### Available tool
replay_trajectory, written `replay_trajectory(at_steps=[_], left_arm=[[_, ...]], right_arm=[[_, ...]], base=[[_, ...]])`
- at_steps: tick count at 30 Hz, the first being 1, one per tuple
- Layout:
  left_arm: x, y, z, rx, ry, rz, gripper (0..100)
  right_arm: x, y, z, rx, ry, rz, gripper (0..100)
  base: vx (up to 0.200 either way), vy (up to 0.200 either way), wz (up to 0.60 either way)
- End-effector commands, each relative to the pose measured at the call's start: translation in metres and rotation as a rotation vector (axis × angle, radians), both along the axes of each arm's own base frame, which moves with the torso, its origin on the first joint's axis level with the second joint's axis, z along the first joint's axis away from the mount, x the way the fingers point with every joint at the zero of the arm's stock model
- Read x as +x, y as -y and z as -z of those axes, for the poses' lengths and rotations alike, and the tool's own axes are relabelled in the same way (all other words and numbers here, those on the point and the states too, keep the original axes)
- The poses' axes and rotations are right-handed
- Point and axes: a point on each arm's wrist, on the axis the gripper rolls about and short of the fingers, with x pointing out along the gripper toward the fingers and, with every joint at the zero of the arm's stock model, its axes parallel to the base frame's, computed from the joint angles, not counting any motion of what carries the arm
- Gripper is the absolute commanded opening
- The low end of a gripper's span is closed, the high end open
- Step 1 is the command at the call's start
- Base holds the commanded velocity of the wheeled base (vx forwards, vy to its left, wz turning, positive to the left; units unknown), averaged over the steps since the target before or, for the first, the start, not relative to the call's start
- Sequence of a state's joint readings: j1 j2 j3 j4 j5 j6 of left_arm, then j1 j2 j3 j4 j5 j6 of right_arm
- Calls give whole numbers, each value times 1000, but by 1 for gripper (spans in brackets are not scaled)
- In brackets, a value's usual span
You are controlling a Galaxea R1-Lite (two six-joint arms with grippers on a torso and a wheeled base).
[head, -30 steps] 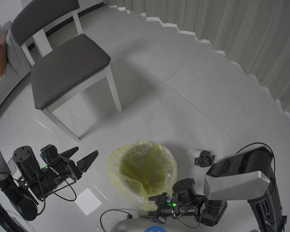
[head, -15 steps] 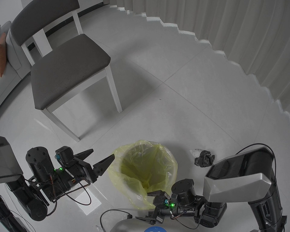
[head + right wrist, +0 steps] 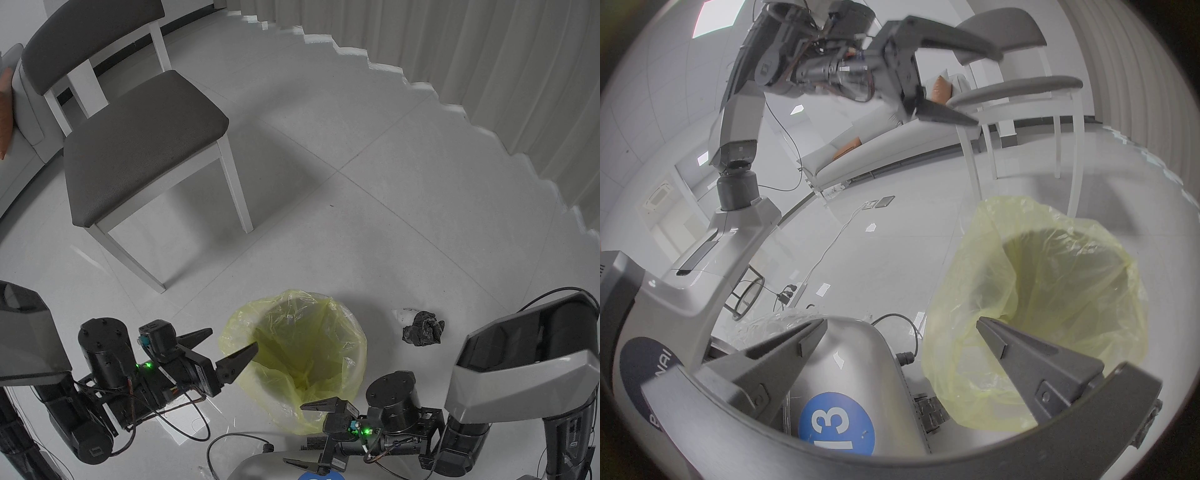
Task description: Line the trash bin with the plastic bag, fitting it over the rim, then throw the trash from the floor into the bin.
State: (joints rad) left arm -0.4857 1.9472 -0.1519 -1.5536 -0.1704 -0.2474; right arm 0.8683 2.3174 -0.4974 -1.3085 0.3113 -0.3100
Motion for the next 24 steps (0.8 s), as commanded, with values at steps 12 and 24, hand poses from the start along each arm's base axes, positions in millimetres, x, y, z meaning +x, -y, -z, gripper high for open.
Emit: replay_trajectory(at_steps=[12, 24], left_arm=[[23, 36, 88, 258, -113, 43, 100], [28, 26, 120, 426, -120, 61, 100]], right_arm=[[24, 133, -149, 303, 270, 433, 100], [36, 191, -184, 374, 261, 616, 100]], base=[[0, 0, 0], [0, 0, 0]])
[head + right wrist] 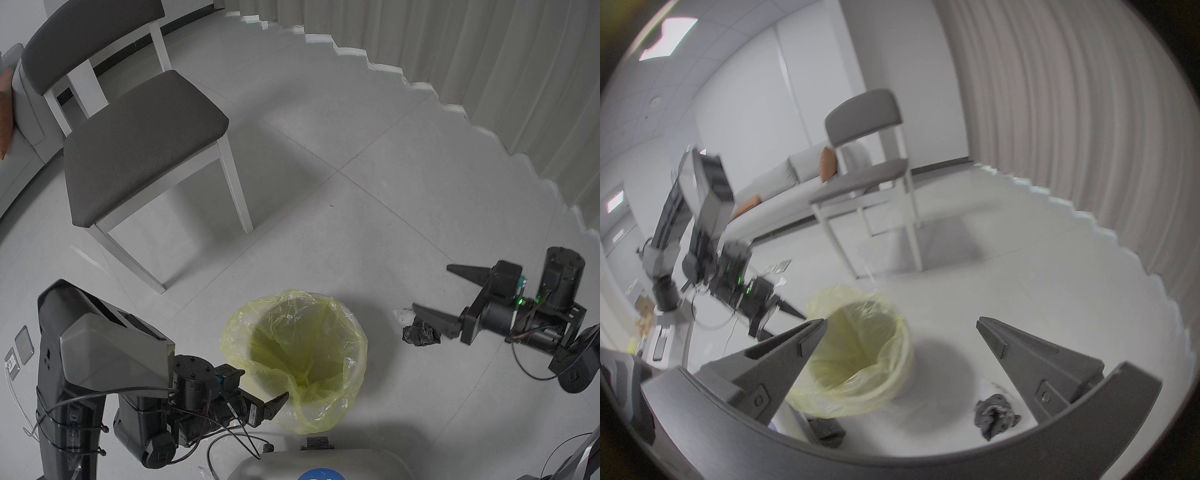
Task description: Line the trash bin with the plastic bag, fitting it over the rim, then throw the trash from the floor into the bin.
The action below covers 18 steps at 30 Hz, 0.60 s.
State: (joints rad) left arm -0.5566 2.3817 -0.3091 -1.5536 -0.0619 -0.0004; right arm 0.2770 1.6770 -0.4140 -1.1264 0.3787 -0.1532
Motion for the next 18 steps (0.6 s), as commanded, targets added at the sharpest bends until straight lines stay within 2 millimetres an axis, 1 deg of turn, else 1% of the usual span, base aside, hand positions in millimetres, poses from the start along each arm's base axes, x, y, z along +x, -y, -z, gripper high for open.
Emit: replay_trajectory(at_steps=[1, 5, 10, 13, 14, 15, 16, 18], left_arm=[[-4, -12, 18, 80, -40, -3, 100], [-7, -17, 18, 91, -54, -8, 100], [-17, -29, 15, 108, -90, -23, 100], [-12, -28, 0, 58, -46, -31, 100], [-12, -28, 0, 58, -46, -31, 100], [-5, -24, -11, -3, -11, -41, 100], [-2, -20, -18, -46, 7, -48, 100], [2, -17, -24, -77, 28, -53, 100]], right_arm=[[-5, 20, -25, 44, 78, 58, 100], [-2, 22, -23, 50, 64, 70, 100], [-1, 27, -23, 51, 61, 79, 100], [1, 34, -24, 58, 64, 78, 100], [1, 34, -24, 58, 64, 78, 100], [2, 36, -25, 60, 66, 78, 100], [2, 36, -25, 61, 62, 78, 100], [2, 36, -24, 62, 59, 78, 100]], base=[[0, 0, 0], [0, 0, 0], [0, 0, 0], [0, 0, 0], [0, 0, 0], [0, 0, 0], [0, 0, 0], [0, 0, 0]])
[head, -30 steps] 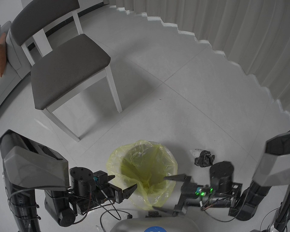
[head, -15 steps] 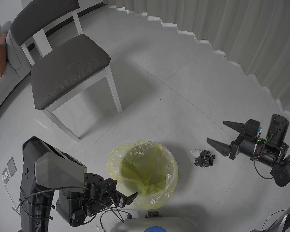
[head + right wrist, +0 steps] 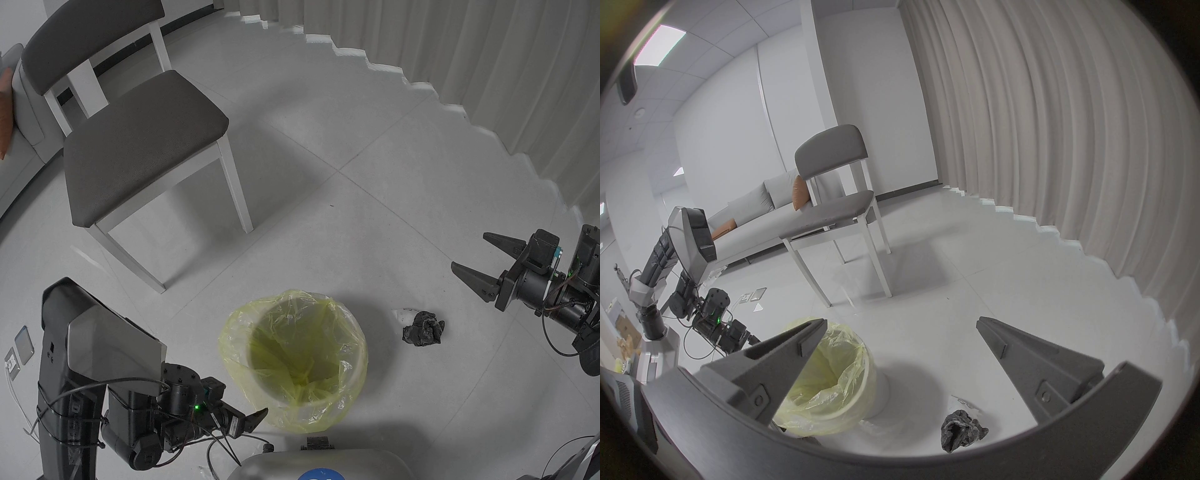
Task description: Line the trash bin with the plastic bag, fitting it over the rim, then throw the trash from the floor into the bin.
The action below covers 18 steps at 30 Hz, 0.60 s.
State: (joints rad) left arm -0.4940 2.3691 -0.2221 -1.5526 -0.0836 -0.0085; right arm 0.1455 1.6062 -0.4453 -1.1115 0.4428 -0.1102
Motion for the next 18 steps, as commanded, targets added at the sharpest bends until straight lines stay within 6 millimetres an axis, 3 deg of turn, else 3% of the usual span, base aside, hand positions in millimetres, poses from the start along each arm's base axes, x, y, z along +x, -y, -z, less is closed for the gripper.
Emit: replay_trajectory(at_steps=[1, 12, 18], left_arm=[[16, 9, -29, -108, 127, -10, 100], [49, 23, -9, -97, 132, -43, 100], [48, 16, -5, -57, 100, -55, 100]], right_arm=[[2, 3, 1, 2, -6, 7, 100], [10, 2, 12, -5, -46, 7, 100], [12, 2, 18, -9, -68, 7, 100]], base=[[0, 0, 0], [0, 0, 0], [0, 0, 0]])
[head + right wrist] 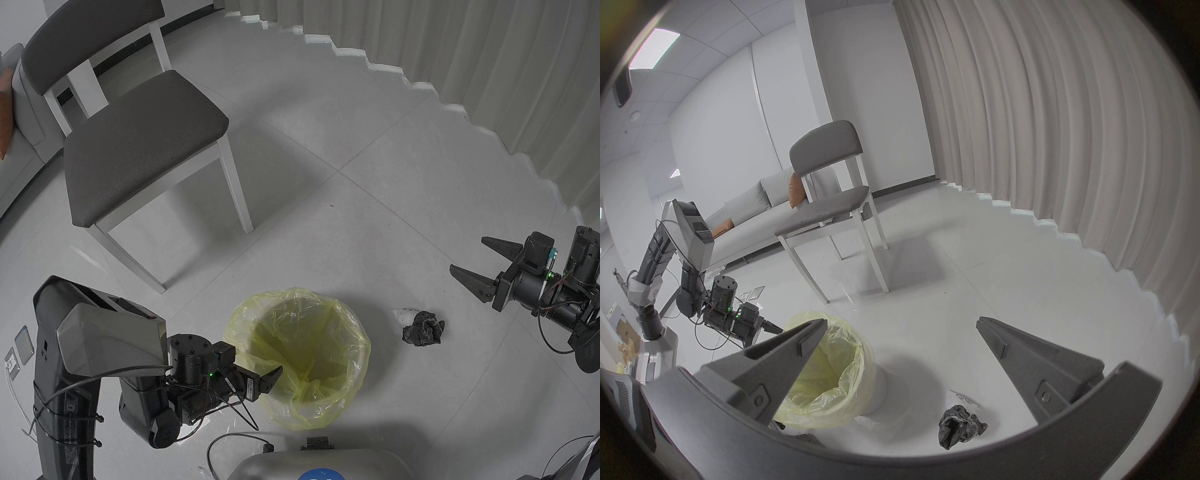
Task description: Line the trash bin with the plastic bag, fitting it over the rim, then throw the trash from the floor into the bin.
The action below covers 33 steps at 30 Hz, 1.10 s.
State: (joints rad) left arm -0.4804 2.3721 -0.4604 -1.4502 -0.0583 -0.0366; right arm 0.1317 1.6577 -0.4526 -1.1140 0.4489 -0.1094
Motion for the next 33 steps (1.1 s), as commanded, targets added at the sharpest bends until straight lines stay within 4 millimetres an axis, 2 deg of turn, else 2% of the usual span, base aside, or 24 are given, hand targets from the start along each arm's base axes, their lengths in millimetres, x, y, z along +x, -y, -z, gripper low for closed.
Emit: replay_trajectory(at_steps=[1, 10, 14, 18, 25, 28, 29, 33], left_arm=[[-3, -9, 4, 25, -18, -11, 100], [-16, -45, 15, 112, -53, -26, 100], [-16, -54, 22, 119, -56, -38, 100], [-21, -61, 20, 112, -81, -49, 100], [-33, -76, -10, 23, -66, -36, 100], [-35, -76, -26, -37, -41, -47, 100], [-36, -74, -36, -73, -17, -43, 100], [-36, -70, -46, -103, 13, -21, 100]], right_arm=[[2, 0, 8, -6, -28, -1, 100], [4, 1, 11, -10, -40, 3, 100], [5, 3, 12, -11, -44, 14, 100], [6, 7, 12, -9, -46, 28, 100], [17, 15, 24, -10, -87, 60, 100], [23, 18, 29, -11, -106, 73, 100], [27, 20, 34, -12, -121, 82, 100], [36, 23, 44, -12, -151, 91, 100]], base=[[0, 0, 0], [0, 0, 0], [0, 0, 0], [0, 0, 0], [0, 0, 0], [0, 0, 0], [0, 0, 0], [0, 0, 0]])
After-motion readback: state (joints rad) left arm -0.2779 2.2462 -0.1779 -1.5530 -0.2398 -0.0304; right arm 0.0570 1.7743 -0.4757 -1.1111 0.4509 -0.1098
